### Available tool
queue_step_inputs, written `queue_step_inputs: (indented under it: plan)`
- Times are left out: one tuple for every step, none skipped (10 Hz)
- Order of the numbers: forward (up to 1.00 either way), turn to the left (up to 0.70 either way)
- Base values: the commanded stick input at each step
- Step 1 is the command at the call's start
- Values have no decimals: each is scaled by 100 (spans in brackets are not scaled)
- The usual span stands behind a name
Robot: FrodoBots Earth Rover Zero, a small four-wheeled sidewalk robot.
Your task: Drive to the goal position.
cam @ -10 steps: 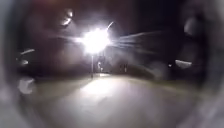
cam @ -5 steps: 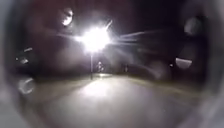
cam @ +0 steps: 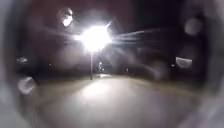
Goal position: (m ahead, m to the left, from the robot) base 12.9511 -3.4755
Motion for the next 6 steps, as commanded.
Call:
queue_step_inputs:
  plan:
    - [100, 5]
    - [100, 6]
    - [100, 6]
    - [100, 6]
    - [100, 5]
    - [100, 3]
